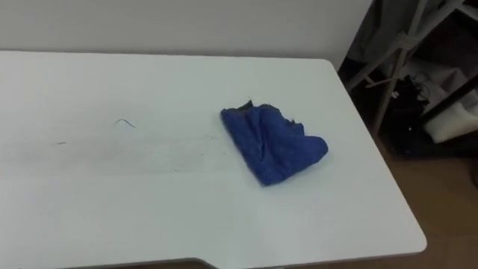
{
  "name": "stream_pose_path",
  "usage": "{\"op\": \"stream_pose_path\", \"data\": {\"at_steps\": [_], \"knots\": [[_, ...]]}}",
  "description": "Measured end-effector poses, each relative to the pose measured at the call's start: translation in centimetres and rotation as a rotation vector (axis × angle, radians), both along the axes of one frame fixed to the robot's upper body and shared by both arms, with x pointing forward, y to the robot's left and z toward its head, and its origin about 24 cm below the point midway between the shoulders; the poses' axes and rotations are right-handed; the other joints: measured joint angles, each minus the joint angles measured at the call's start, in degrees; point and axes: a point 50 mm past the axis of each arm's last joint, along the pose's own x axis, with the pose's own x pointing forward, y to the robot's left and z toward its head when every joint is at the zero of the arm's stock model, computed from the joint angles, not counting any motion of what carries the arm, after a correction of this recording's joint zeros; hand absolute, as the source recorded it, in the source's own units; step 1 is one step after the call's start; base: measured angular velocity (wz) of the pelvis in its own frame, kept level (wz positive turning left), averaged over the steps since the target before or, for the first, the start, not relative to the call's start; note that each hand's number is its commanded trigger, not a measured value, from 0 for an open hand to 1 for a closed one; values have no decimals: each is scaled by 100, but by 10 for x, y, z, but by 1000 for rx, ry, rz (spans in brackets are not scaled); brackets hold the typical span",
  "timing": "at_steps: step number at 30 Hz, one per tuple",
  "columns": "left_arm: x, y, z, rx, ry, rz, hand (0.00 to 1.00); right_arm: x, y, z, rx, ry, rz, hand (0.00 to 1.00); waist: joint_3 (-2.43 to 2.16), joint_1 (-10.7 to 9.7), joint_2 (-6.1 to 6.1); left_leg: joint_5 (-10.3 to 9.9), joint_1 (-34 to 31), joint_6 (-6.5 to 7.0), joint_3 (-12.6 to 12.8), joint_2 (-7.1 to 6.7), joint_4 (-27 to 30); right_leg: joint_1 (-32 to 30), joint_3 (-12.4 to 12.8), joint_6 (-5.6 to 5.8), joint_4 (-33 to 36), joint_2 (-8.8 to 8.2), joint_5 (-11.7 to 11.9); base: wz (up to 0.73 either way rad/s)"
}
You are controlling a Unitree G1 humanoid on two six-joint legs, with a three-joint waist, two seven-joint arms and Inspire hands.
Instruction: Wipe table
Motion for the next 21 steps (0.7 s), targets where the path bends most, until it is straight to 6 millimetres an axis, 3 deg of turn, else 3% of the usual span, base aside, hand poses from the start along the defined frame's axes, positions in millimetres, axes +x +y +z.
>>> {"op": "stream_pose_path", "data": {"at_steps": [3,5,10,15,18,21], "knots": [[-4,-9,-5,-26,21,5,0,3,16,-10,127,51,137,0,2,109,32,-41,107,11,-14,7,-12,75,14,0,-2,28,1,-8],[-5,-14,-8,-41,36,-5,0,9,23,-13,170,87,256,0,-21,180,117,-73,126,19,-21,9,26,100,25,-1,3,34,2,-4],[3,-32,-17,-69,66,-83,0,42,46,-25,254,155,602,0,15,382,181,-79,127,22,-35,7,47,117,34,3,-1,34,8,0],[16,-55,-25,-124,57,-156,0,78,60,-28,256,134,840,0,66,490,380,-78,105,23,-147,7,32,143,-11,6,-50,42,6,6],[19,-61,-26,-137,49,-152,0,81,72,-32,284,125,898,0,63,529,386,-77,72,24,-253,10,18,158,-52,19,-93,49,-8,10],[21,-65,-27,-147,41,-152,0,70,80,-35,341,155,928,0,59,561,343,-74,64,28,-312,9,48,174,-56,36,-94,47,-28,7]]}}
